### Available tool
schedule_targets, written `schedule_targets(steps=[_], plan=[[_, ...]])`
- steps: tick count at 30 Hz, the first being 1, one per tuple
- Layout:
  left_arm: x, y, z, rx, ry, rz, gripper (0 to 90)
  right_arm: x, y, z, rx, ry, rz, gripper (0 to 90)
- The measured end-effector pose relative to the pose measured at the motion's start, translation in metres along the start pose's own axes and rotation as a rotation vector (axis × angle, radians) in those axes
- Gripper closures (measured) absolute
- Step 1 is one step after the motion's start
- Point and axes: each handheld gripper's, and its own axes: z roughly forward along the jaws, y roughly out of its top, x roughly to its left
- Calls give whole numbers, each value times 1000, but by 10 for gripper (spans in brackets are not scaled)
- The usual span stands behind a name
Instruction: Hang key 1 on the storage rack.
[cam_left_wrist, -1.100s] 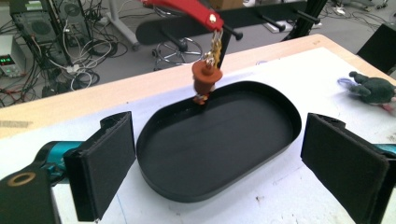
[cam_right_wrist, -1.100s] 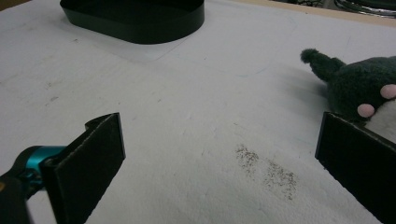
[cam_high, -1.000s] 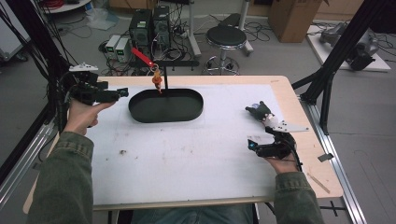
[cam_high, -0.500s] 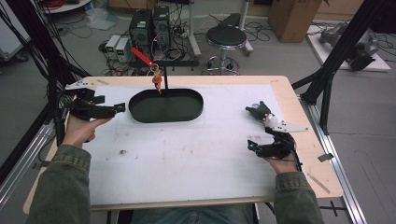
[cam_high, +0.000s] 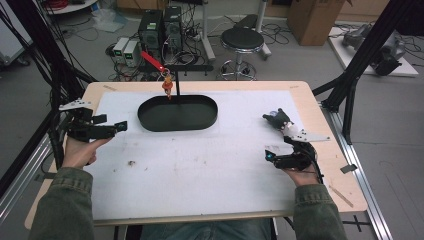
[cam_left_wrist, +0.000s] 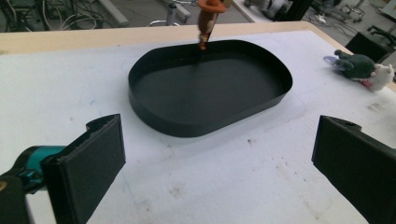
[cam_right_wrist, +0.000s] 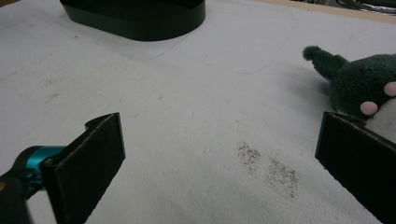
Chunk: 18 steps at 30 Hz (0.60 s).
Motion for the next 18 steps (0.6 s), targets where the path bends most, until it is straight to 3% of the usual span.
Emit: schedule_targets(steps=[8, 12, 18], plan=[[6, -24, -9, -1, 7, -23, 31, 0, 0, 0, 4, 0, 0, 5], [4, -36, -8, 14, 7, -12, 31, 1, 0, 0, 6, 0, 3, 5], [-2, -58, -8, 31, 3, 38, 31, 0, -1, 2, 19, -2, -3, 5]])
